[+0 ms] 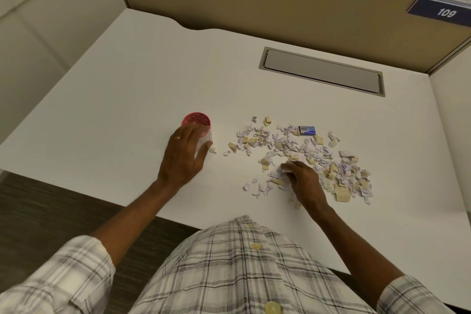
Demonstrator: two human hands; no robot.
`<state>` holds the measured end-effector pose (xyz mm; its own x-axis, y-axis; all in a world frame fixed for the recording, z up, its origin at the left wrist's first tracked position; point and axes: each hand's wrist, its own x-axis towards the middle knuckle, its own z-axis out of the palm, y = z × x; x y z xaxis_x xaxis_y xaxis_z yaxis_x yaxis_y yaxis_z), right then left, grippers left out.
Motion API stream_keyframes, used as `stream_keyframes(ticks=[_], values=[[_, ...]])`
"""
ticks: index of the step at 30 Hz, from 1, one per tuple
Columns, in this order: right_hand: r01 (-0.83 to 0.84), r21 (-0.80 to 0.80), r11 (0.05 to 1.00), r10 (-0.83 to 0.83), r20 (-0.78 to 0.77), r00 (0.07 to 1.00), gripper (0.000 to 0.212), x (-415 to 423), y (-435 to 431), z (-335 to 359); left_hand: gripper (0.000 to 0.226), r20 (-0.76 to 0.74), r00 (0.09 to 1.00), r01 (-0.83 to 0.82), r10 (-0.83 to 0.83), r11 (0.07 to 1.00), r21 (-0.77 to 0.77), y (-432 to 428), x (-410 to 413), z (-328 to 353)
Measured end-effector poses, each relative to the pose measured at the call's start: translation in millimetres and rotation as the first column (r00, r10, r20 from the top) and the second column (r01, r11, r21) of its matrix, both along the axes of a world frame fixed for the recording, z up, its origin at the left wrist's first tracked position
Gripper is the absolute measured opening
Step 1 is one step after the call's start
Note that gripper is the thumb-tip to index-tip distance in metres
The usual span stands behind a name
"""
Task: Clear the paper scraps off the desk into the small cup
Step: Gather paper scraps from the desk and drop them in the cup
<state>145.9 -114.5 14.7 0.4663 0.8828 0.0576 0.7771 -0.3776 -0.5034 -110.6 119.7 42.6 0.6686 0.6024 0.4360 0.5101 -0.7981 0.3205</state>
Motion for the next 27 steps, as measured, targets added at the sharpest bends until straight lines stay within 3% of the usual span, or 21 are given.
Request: stream_keyframes(ticks=[2, 5, 8, 13, 16, 20, 27], values=[[-0.002, 0.017, 1.000, 0.003, -0.011, 1.000, 0.020, -2.3, 4.3, 3.2, 0.024, 0.018, 0.999, 0.027, -0.027, 1.000, -0.002, -23.7, -10.1, -16.0], [-0.036, 0.032, 0.999, 0.037, -0.029, 0.999, 0.022, -6.5, 17.3, 10.9, 0.025, -0.107, 0.987, 0.119, -0.123, 0.992, -0.045, -45.1, -25.4, -46.9], [-0.105, 0.051, 0.993, 0.108, -0.042, 0.993, 0.021, -13.2, 39.0, 22.1, 0.037, -0.222, 0.964, 0.115, -0.146, 0.982, -0.148, -47.6, -39.3, -69.1], [-0.220, 0.110, 0.969, 0.227, -0.052, 0.973, 0.019, -30.4, 87.8, 50.3, 0.063, -0.376, 0.919, 0.065, -0.118, 0.987, -0.149, -50.9, -47.2, -84.0], [-0.299, 0.151, 0.942, 0.307, -0.031, 0.951, 0.018, -41.5, 119.5, 69.6, 0.074, -0.414, 0.907, -0.017, -0.071, 0.978, -0.206, -47.3, -54.4, -84.4], [-0.407, 0.193, 0.893, 0.413, 0.009, 0.910, 0.016, -56.2, 161.2, 90.9, 0.075, -0.405, 0.908, -0.002, -0.105, 0.967, -0.255, -42.9, -58.2, -84.4], [-0.511, 0.139, 0.848, 0.511, 0.035, 0.859, 0.021, -80.3, 210.4, 94.6, 0.076, -0.430, 0.895, -0.027, -0.120, 0.947, -0.320, -42.2, -56.4, -83.9]])
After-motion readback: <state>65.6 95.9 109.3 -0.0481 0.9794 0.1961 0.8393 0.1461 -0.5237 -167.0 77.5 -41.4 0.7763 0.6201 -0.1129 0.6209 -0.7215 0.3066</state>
